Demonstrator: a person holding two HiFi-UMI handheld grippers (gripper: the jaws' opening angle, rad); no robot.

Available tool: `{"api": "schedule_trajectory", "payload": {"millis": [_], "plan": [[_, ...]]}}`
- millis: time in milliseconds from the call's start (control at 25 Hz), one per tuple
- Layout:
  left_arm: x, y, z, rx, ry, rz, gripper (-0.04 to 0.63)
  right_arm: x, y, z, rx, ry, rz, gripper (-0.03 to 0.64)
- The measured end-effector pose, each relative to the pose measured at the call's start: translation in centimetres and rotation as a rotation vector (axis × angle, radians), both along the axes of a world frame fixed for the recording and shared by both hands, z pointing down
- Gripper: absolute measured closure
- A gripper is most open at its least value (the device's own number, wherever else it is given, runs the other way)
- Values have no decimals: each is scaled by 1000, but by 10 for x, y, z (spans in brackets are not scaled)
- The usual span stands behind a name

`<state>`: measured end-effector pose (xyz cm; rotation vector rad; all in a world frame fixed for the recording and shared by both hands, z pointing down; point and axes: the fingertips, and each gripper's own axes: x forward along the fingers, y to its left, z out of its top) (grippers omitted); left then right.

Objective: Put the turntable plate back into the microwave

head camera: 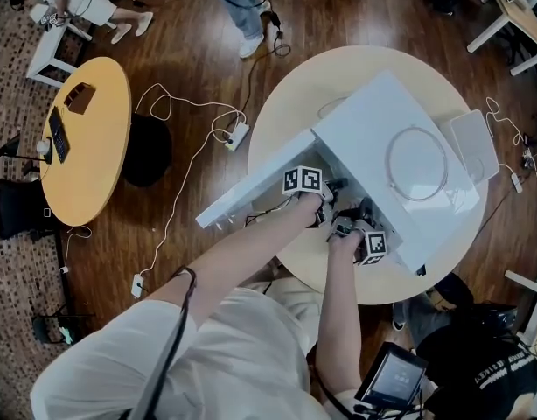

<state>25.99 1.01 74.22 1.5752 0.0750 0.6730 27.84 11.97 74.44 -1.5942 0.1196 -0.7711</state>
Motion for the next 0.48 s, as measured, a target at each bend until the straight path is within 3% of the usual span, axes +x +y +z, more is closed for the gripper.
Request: {"api": "schedule_trajectory", "payload": {"millis": [120, 240, 480], "plan": [[4, -1, -4, -13, 26, -25, 548, -4, -10, -1, -12, 23, -84, 592], [6, 0, -8, -18, 35, -19, 549, -6, -19, -5, -6, 49, -137, 527], [5, 1, -10, -13, 45, 102, 548, -6, -49, -10, 74, 64, -266, 526]]}}
